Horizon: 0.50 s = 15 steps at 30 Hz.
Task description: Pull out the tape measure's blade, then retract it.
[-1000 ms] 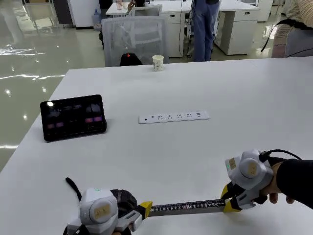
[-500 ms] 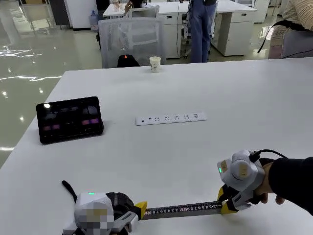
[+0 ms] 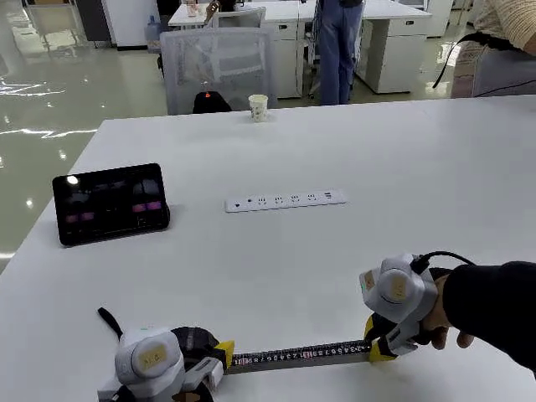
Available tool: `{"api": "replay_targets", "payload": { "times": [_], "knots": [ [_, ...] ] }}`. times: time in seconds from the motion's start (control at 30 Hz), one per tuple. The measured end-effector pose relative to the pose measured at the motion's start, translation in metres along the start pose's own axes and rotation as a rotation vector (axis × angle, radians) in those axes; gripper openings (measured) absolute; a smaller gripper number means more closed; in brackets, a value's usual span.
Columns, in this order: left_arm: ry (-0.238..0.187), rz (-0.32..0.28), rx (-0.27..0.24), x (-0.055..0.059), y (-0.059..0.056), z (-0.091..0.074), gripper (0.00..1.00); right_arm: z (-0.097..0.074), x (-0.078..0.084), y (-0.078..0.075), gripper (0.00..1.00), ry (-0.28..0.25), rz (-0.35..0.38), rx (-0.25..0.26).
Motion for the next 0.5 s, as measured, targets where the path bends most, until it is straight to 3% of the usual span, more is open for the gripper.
{"api": "replay_targets", "payload": {
  "times": [0.17,0.27,0.5],
  "knots": [
    [0.004,-0.025,0.015,-0.0017,-0.0030,0.0002,0.72,0.0003,0.0002,-0.0009,0.11,0.004,0.014,-0.002],
    [0.018,-0.014,0.018,-0.0017,-0.0072,0.0012,0.66,0.0006,0.0005,-0.0013,0.11,0.000,0.025,-0.004],
    [0.050,0.007,0.016,-0.0006,-0.0050,0.0016,0.65,0.0009,0.0004,-0.0021,0.11,-0.003,0.038,-0.004]
  ]
}}
Point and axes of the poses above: the centre of the closed fingertips' face, and the gripper's own axes: z roughly forward along the fingers, y roughly to its left, x roughly out of its underside, the point moved 5 cm from there along -z, roughly backward along the fingers, and after that the axes turned 5 degrees about x, right-handed, at the moved point
